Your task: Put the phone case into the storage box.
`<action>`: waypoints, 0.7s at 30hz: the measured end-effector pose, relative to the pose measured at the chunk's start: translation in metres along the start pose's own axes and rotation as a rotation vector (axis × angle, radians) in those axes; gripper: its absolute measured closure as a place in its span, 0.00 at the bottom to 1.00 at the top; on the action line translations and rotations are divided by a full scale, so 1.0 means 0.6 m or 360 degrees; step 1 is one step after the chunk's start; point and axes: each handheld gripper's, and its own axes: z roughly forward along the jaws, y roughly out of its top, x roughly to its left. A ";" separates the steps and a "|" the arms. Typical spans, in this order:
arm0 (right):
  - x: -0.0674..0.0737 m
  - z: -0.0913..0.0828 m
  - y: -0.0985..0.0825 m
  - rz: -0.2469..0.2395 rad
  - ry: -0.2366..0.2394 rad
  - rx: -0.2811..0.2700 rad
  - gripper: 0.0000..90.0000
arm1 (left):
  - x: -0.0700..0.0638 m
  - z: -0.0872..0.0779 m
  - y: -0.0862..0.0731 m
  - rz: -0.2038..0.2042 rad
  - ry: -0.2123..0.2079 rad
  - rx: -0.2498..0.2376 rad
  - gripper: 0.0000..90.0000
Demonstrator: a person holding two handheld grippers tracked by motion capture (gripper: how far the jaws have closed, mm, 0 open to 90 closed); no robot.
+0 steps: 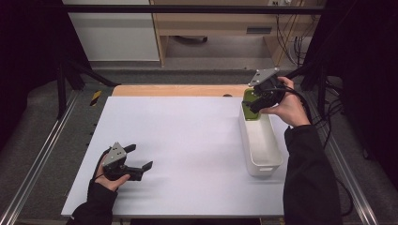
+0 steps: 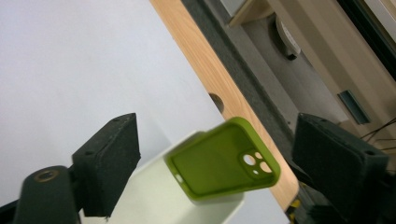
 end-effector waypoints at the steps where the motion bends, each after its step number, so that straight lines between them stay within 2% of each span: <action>1: 0.003 -0.003 0.000 0.0021 0.0012 -0.0027 0.13 | 0.000 0.000 0.000 -0.0001 -0.0001 -0.0002 0.04; 8: 0.027 -0.024 -0.001 0.0199 0.0014 -0.0172 0.05 | 0.000 0.000 0.000 -0.0006 -0.0011 -0.0005 0.03; 16: 0.052 -0.047 -0.015 0.0372 0.0033 -0.0286 0.03 | 0.001 -0.002 0.000 -0.0002 -0.0011 -0.0027 0.03; 21: 0.063 -0.063 -0.029 0.0488 0.0048 -0.0410 0.01 | 0.002 -0.005 0.002 -0.0001 -0.0004 -0.0039 0.03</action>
